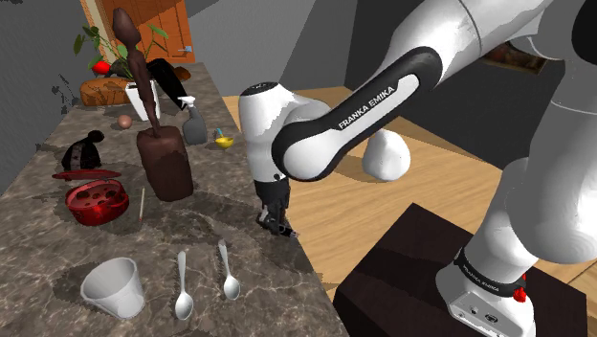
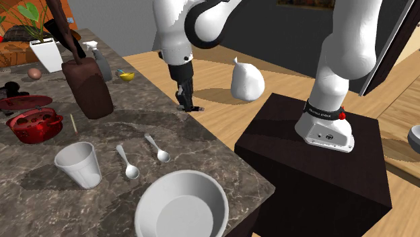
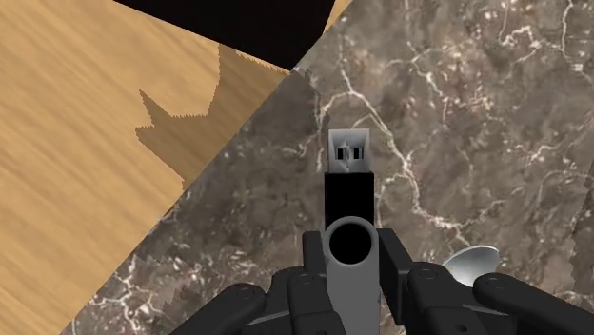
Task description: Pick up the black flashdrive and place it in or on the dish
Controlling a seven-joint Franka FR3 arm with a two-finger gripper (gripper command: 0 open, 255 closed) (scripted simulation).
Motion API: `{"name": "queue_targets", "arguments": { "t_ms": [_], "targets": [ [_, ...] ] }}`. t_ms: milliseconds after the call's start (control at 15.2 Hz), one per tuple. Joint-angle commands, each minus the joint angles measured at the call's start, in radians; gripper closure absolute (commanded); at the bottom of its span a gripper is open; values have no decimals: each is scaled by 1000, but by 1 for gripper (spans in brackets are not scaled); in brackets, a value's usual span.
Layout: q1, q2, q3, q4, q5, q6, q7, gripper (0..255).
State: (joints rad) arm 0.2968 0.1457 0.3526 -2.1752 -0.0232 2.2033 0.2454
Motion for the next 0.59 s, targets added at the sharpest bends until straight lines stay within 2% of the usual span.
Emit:
{"name": "queue_targets", "arguments": {
  "t_ms": [0, 528],
  "targets": [
    [30, 11, 21, 15, -1, -4, 52, 255],
    [150, 72, 94, 86, -22, -16, 254, 255]
  ]
}}
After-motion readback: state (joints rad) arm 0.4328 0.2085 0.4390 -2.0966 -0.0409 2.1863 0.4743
